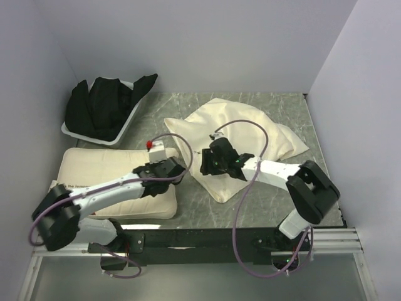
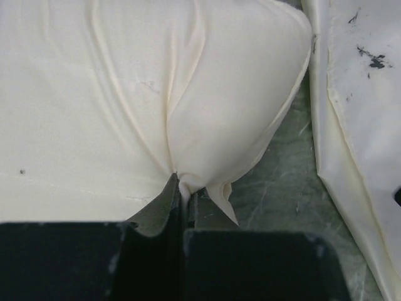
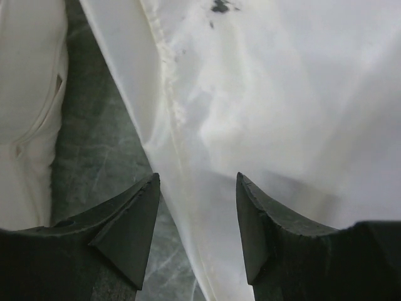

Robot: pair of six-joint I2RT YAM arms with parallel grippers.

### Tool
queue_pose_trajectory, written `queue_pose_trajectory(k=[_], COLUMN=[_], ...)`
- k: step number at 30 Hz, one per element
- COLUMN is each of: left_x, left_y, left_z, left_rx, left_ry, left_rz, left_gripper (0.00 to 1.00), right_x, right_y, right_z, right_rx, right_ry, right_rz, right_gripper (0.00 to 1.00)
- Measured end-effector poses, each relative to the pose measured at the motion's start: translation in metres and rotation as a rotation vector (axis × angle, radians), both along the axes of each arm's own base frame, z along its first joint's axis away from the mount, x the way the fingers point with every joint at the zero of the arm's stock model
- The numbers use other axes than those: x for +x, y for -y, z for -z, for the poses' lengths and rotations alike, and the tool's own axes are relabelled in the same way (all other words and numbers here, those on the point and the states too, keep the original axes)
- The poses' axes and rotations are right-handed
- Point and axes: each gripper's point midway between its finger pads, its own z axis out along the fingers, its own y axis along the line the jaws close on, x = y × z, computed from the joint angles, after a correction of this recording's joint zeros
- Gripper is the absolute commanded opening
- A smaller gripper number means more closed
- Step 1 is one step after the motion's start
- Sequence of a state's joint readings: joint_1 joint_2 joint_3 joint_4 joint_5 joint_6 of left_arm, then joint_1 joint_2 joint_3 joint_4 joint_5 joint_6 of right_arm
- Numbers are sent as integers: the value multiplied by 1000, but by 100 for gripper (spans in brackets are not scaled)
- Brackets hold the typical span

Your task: Put the pillow into the pillowcase

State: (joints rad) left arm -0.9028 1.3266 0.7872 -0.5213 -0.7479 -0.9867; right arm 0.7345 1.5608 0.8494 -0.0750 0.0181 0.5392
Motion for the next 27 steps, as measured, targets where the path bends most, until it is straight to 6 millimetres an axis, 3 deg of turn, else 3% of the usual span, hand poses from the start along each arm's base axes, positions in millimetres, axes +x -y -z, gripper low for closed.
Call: queue_pose_trajectory(k=[6,14,19,23,27], left_x=[-11,-18,-19,-19,-19], left_y=[-20,-17,-10,-4,3], left_z=[-24,-39,-45,-51,-48], left_rx=[-159,-234,-248,-263,-265], left_ry=[25,26,16,10,-8], left_rz=[-19,24,61,88,111], left_gripper=[1,1,1,1,1], right_x=[6,9,16,17,20], right_y=[-21,-32,-32,-23,-17], right_z=[10,28,36,39,38], right_rx=[-55,-156,-209,-248,-269], right_ry=[11,1,13,17,23], right_rz=[-56,-81,-62,-29,1], right_gripper=[59,56,38,17,6])
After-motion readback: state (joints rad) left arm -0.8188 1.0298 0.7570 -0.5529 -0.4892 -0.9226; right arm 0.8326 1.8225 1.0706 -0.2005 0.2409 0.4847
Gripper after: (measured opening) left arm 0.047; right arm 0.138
